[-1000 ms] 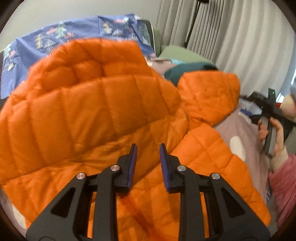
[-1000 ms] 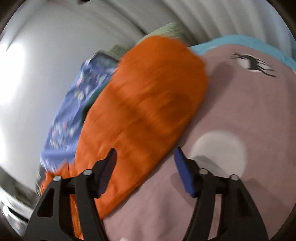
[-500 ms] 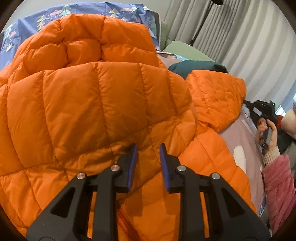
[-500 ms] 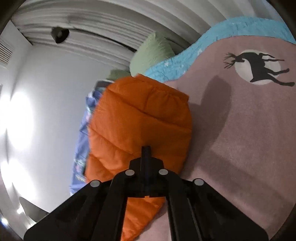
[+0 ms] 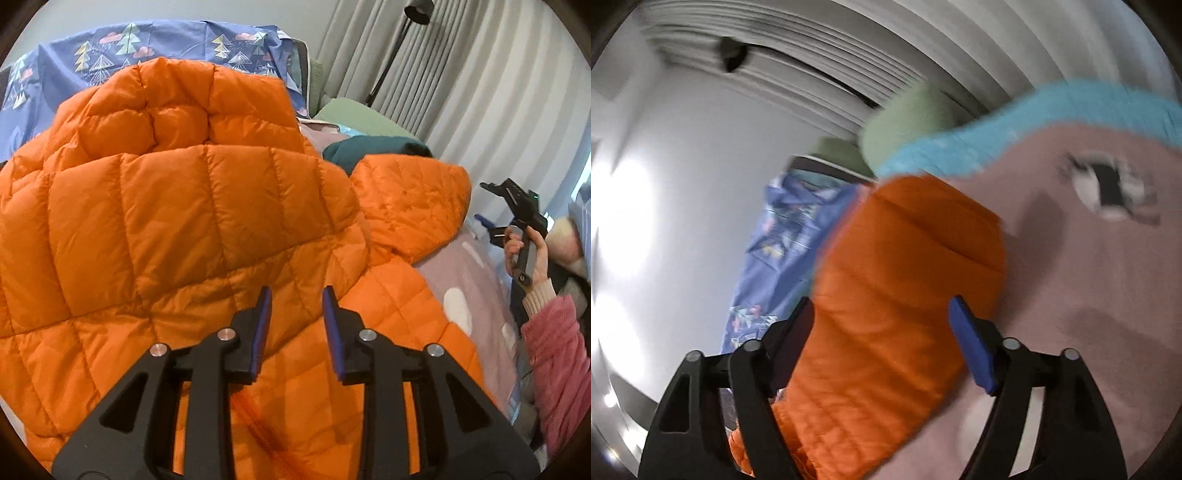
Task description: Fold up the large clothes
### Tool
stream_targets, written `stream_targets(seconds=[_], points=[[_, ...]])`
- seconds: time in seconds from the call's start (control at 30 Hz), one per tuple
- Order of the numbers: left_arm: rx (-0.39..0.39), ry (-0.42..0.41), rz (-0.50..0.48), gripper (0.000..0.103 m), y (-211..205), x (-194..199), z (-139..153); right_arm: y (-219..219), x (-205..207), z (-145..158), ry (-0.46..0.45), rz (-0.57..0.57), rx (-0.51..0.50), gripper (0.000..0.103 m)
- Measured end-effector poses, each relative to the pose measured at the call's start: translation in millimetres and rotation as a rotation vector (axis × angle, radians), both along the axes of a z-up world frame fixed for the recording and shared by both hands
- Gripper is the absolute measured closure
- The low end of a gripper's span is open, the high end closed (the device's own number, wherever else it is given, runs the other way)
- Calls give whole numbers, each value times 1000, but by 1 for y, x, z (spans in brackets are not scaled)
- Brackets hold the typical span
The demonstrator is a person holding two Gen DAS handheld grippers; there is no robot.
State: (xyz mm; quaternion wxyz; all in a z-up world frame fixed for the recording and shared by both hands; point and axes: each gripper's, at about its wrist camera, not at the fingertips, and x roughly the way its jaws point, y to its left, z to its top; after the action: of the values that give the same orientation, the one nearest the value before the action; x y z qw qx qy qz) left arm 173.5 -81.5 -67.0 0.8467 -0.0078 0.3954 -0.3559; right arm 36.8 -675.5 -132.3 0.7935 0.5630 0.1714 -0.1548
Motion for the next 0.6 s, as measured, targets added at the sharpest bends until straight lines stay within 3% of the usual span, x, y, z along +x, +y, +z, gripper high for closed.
stream_targets(seconds=[0.1,0.17,0.2,0.23,0.3,0.43,0.6], points=[[29,20,12,74,3,4,-8,-8,5,-32,-30,-20,95,20],[25,32,21,74,5,7,-11,-8,6,-31,-108,-37,36,22],[22,35,23,74,6,8,-12,-8,9,-29,-123,-29,23,32],[21,35,25,74,7,8,-13,-9,13,-28,-135,-12,19,74],[17,33,31,72,9,8,-13,-7,15,-23,-146,2,5,99],[-18,47,64,71,21,10,-13,6,5,1,-241,43,-64,103],[-37,41,97,67,29,11,-11,56,4,64,-387,224,-186,103]])
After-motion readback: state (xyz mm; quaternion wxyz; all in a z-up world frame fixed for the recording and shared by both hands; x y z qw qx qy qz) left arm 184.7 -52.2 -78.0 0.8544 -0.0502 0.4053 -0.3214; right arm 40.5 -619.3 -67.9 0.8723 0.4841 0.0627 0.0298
